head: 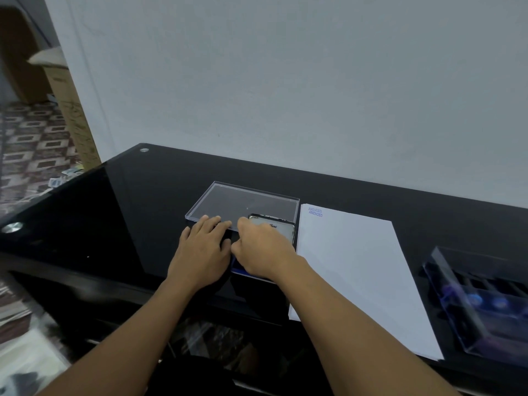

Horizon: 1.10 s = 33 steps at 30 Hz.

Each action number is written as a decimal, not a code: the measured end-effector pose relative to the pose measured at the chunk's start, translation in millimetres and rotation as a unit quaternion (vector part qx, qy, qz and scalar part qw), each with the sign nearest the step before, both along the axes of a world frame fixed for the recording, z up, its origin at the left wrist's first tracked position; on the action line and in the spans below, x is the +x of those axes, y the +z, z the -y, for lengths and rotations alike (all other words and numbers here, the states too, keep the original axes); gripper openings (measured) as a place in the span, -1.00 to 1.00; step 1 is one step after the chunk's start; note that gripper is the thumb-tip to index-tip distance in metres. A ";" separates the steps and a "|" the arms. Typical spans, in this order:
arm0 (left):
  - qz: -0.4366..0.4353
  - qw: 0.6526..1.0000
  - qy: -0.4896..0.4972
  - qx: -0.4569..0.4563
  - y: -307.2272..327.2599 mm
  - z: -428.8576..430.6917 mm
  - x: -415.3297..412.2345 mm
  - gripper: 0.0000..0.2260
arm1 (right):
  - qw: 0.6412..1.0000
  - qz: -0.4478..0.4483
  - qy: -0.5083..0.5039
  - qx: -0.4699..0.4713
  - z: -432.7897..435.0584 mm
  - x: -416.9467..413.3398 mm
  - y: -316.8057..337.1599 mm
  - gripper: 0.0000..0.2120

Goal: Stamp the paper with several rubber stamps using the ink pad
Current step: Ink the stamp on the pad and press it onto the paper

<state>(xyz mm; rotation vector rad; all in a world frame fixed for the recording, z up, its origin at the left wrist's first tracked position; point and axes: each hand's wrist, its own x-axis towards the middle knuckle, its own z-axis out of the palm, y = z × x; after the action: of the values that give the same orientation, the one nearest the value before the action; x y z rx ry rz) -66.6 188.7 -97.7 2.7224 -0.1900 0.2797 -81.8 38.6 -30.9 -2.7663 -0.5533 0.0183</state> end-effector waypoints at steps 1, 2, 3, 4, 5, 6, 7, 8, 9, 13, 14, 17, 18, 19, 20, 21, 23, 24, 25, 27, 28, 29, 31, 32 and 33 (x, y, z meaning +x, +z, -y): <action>0.000 1.000 -0.001 -0.001 -0.1 -0.4 0.0 -0.59 | 1.000 0.002 0.000 -0.006 -1.4 0.5 0.3 -0.89; 0.000 1.000 -0.002 -0.001 -0.3 -1.0 0.3 -0.59 | 1.000 0.003 0.001 -0.009 -2.7 1.5 0.2 -0.89; -0.001 1.000 -0.003 0.000 -0.9 -1.4 0.7 -0.59 | 1.000 0.002 0.003 -0.010 -3.5 2.0 0.5 -0.90; -0.002 1.000 -0.003 0.001 -1.3 -1.8 1.0 -0.60 | 1.000 -0.001 0.005 -0.010 -3.6 2.7 0.4 -0.90; -0.002 1.000 -0.002 0.001 -1.7 -1.9 1.3 -0.60 | 1.000 -0.005 0.008 -0.009 -3.0 2.7 0.8 -0.90; -0.001 1.000 -0.001 0.002 -1.6 -1.7 1.4 -0.59 | 1.000 -0.009 0.009 -0.008 -1.8 2.9 0.9 -0.89; -0.001 1.000 0.001 0.001 -1.4 -1.3 1.3 -0.59 | 1.000 -0.013 0.010 -0.005 -0.2 2.6 1.4 -0.89; -0.001 1.000 0.002 0.001 -0.9 -0.8 0.9 -0.59 | 1.000 -0.015 0.009 -0.001 1.3 2.1 1.6 -0.89; -0.001 1.000 0.001 0.001 -0.4 -0.3 0.4 -0.58 | 1.000 -0.015 0.006 0.002 2.5 1.3 2.0 -0.89; -0.001 1.000 -0.002 0.001 0.9 -0.5 -1.2 -0.58 | 1.000 -0.016 -0.006 -0.006 -1.4 1.1 2.1 -0.89; -0.003 1.000 -0.003 0.003 1.0 -1.0 -1.3 -0.58 | 1.000 -0.017 -0.008 -0.011 -4.1 2.2 2.1 -0.89; -0.006 1.000 -0.011 0.011 0.9 -1.8 -1.6 -0.58 | 0.999 -0.017 -0.010 -0.027 -9.8 7.3 1.1 -0.78; -0.006 1.000 -0.011 0.011 1.2 -1.8 -1.8 -0.58 | 1.000 -0.016 -0.009 -0.025 -10.0 8.5 0.7 -0.77; -0.006 1.000 -0.010 0.009 1.4 -1.6 -1.6 -0.58 | 1.000 -0.018 -0.005 -0.021 -9.3 8.9 0.8 -0.79; -0.005 1.000 -0.008 0.007 1.6 -1.3 -1.4 -0.58 | 1.000 -0.021 -0.001 -0.014 -7.7 8.6 0.7 -0.84; -0.004 1.000 -0.006 0.004 1.7 -0.9 -1.4 -0.58 | 1.000 -0.025 0.000 -0.006 -5.6 7.9 0.9 -0.88; -0.001 1.000 -0.003 0.001 1.9 -0.1 -1.6 -0.58 | 0.999 -0.032 -0.003 0.008 -1.7 5.5 1.5 -0.89; 0.001 1.000 -0.003 0.001 1.8 0.0 -1.7 -0.58 | 0.999 -0.032 -0.005 0.014 -0.8 4.2 1.4 -0.89; 0.002 1.000 -0.002 0.001 1.7 0.2 -1.8 -0.58 | 0.999 -0.028 -0.008 0.016 -0.6 3.2 1.2 -0.89; 0.002 1.000 -0.001 0.000 1.7 0.4 -2.2 -0.59 | 1.000 -0.017 -0.010 0.013 -2.4 1.5 1.2 -0.88; -0.001 1.000 -0.002 0.001 1.8 0.3 -2.3 -0.58 | 1.000 -0.012 -0.009 0.009 -3.7 1.3 1.3 -0.89; -0.004 1.000 -0.003 0.002 1.7 0.3 -2.4 -0.58 | 1.000 -0.010 -0.008 0.006 -4.8 1.2 1.7 -0.89; -0.006 1.000 -0.005 0.002 1.6 -0.3 -2.5 -0.58 | 1.000 -0.007 -0.006 0.006 -5.6 1.1 2.4 -0.89; -0.006 1.000 -0.005 0.001 1.9 -0.5 -2.6 -0.58 | 1.000 -0.007 -0.005 0.008 -5.0 0.9 2.4 -0.89; -0.005 1.000 -0.004 0.001 2.0 -0.5 -2.8 -0.58 | 1.000 -0.009 -0.006 0.011 -4.0 0.7 2.2 -0.89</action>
<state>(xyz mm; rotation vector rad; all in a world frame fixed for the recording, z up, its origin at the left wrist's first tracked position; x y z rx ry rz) -69.5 189.2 -95.7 2.7229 -0.1998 0.2646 -81.1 42.6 -28.8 -2.7459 -0.5300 0.0335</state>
